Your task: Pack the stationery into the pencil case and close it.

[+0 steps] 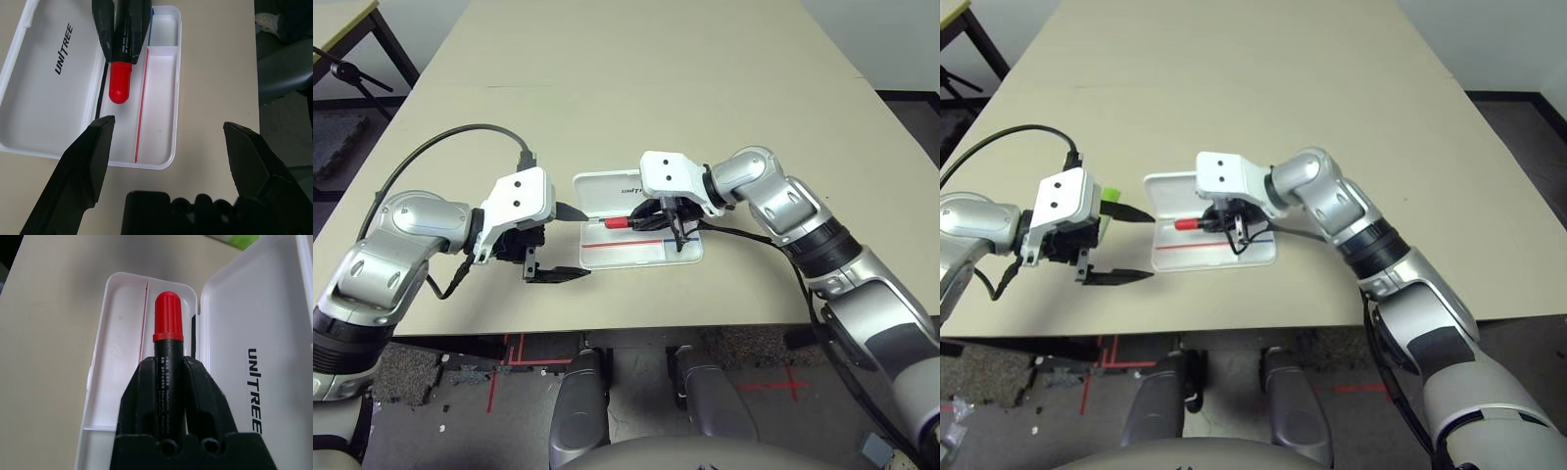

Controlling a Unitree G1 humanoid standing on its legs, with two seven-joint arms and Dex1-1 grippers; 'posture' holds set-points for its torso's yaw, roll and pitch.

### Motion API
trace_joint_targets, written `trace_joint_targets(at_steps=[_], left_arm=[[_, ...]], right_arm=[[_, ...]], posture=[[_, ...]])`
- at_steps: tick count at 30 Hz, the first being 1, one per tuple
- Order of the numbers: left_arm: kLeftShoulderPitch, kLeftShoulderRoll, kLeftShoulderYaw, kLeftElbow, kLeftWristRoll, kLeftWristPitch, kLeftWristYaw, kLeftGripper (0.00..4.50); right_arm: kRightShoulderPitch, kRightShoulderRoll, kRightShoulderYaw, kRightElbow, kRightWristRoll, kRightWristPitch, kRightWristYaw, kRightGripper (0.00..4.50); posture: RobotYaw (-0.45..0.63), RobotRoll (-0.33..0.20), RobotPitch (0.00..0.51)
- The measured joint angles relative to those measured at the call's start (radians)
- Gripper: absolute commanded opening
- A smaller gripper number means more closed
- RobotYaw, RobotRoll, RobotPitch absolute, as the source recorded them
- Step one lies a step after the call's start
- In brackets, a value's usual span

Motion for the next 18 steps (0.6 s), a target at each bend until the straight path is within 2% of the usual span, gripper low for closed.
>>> trace_joint_targets(at_steps=[7, 10, 18], left_arm=[[0.005, 0.000, 0.000, 0.000, 0.000, 0.018, 0.019, 4.50], [0.009, -0.001, 0.002, 0.000, 0.000, 0.030, 0.040, 4.50], [0.042, 0.005, 0.015, -0.003, 0.011, 0.081, 0.106, 4.50]], right_arm=[[0.015, -0.009, -0.043, 0.001, 0.043, -0.026, 0.036, 4.46], [0.040, -0.038, -0.079, -0.048, 0.111, 0.014, 0.093, 4.46], [0.112, -0.190, -0.204, -0.193, 0.302, 0.219, 0.207, 4.46]], posture=[[-0.01, 0.000, 0.146], [-0.01, 0.000, 0.149], [-0.01, 0.000, 0.154]])
